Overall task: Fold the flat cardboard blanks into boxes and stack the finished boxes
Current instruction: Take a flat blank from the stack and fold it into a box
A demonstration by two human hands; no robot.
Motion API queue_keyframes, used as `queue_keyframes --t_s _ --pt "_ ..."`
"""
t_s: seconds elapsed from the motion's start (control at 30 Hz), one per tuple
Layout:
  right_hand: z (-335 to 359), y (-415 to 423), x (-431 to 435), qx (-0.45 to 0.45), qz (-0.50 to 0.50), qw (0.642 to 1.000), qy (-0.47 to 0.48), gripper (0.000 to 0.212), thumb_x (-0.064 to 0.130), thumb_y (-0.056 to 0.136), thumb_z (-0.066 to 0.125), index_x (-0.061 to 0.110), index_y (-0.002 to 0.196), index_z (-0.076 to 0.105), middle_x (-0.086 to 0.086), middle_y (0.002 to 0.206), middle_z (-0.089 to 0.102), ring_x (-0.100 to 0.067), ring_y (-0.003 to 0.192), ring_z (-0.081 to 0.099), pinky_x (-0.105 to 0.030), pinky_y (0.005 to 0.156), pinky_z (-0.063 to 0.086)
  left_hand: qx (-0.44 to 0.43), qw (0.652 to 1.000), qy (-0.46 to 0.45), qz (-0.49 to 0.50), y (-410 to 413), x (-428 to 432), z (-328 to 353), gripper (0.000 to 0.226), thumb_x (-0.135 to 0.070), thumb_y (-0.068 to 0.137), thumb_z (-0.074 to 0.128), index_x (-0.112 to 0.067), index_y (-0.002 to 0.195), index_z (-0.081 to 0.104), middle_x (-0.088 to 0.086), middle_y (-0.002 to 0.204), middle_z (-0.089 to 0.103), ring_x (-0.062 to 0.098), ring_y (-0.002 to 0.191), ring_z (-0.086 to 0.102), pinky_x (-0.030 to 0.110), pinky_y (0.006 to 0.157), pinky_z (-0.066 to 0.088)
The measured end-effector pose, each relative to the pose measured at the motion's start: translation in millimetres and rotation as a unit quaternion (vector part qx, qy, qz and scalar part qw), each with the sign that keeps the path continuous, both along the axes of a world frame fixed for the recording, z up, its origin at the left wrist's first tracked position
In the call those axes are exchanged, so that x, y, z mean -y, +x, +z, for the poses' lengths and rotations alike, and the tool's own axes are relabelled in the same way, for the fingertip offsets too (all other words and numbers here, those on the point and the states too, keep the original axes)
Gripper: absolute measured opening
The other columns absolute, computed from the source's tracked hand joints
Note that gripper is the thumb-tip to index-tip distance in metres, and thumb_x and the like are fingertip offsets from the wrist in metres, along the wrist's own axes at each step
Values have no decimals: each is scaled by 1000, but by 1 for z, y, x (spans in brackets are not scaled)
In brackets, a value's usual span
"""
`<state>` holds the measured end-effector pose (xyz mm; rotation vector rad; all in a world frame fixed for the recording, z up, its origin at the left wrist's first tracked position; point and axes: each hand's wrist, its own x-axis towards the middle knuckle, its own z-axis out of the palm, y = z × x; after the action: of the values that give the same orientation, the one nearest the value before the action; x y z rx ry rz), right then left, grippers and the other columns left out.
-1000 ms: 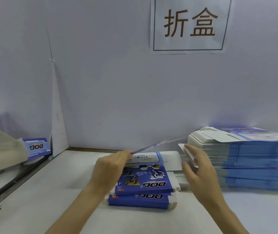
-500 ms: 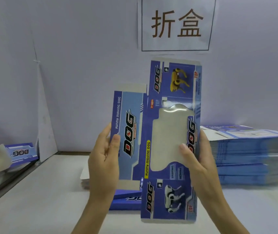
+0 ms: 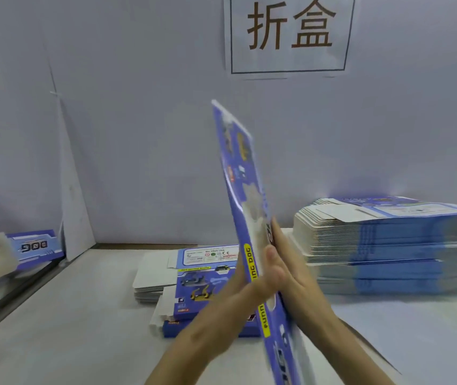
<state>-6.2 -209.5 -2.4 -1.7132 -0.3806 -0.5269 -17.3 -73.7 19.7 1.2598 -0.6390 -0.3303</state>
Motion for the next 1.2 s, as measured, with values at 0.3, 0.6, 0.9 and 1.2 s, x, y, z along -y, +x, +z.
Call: queue_keyframes --t_s 0.3,0.6,0.9,1.2 --pt "13 -4 49 -135 13 973 186 66 48 65 71 15 122 64 -6 103 76 -19 85 74 -25 61 58 -35 986 -20 159 37 -42 1 48 -46 65 70 -19 105 71 8 103 74 28 94 71 37 73 58" --pt "21 -8 47 -141 35 972 186 32 38 61 86 26 90 79 -10 96 77 -23 80 75 -28 59 58 -1 985 36 168 44 -46 -1 45 -43 65 72 -19 103 68 8 98 75 28 87 73 29 62 58" --pt "26 -15 36 -97 -2 979 177 20 34 64 76 36 84 77 -4 87 78 -23 73 75 -28 52 57 -38 986 41 159 43 -48 -1 37 -44 64 70 -20 92 69 12 90 75 32 77 73 31 55 58" --pt "28 -17 37 -104 -12 980 172 30 34 63 76 24 91 74 -7 86 77 -25 72 75 -29 51 57 -23 985 22 169 42 -47 2 49 -44 64 69 -14 103 65 15 93 74 35 79 72 36 61 61"
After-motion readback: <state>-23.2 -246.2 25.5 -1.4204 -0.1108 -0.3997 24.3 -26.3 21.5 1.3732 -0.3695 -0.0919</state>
